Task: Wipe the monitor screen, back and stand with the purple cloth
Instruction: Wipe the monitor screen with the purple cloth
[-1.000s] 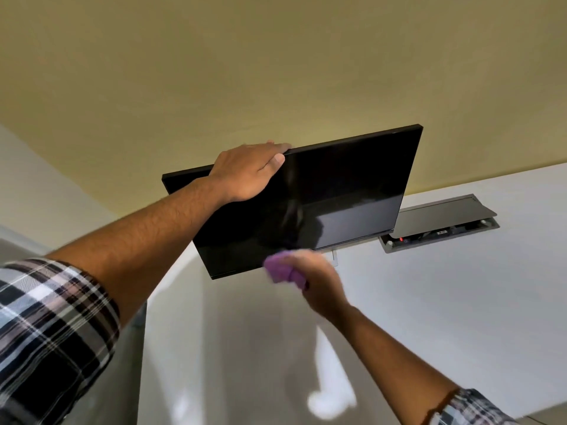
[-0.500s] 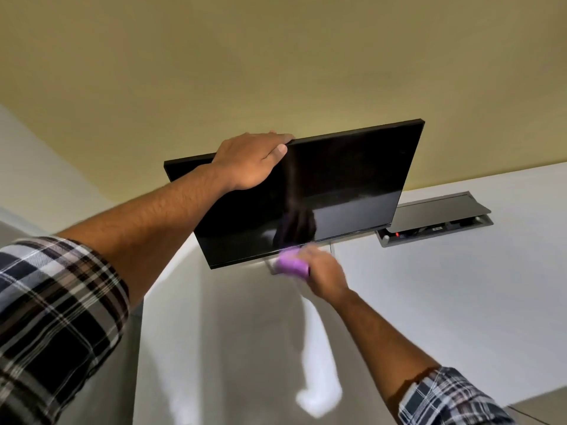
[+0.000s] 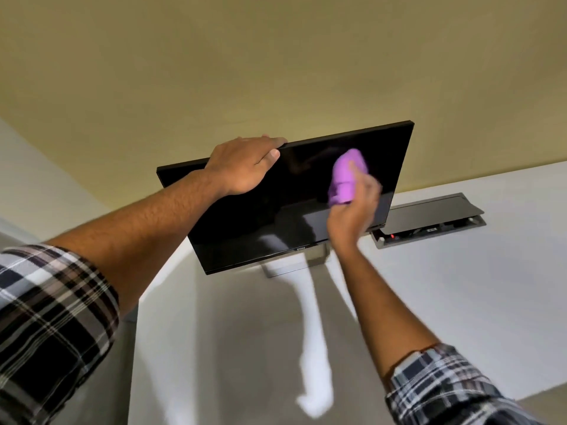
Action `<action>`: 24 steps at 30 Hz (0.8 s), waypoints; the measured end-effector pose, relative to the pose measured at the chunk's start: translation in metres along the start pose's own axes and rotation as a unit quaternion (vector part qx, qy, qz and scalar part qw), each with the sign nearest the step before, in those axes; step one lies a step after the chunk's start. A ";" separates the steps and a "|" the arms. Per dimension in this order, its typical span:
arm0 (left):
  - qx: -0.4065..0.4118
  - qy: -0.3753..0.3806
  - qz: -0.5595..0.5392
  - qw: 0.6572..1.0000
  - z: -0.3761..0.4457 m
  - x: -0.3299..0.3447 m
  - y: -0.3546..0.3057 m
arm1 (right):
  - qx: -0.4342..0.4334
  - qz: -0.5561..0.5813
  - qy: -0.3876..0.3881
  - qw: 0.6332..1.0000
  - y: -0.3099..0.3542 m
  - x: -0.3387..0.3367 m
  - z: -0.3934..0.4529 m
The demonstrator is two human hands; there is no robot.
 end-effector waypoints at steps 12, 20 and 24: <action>0.011 -0.002 -0.001 1.000 0.002 0.006 0.006 | -0.194 0.062 0.269 0.941 -0.029 0.012 -0.097; 0.009 -0.007 -0.006 1.000 0.002 0.005 0.003 | 0.148 0.100 -0.077 0.981 -0.041 0.014 -0.043; 0.011 -0.014 -0.003 1.000 0.001 0.004 0.002 | 0.018 0.109 0.068 0.992 -0.034 0.061 -0.123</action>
Point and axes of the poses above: each hand's wrist, its own z-axis towards the middle knuckle, its own x-axis out of the palm, y = z × x, the point moved 1 cm from there along z, towards the middle knuckle, and after that the axes turned 3 degrees about -y, right-handed, at the moved point
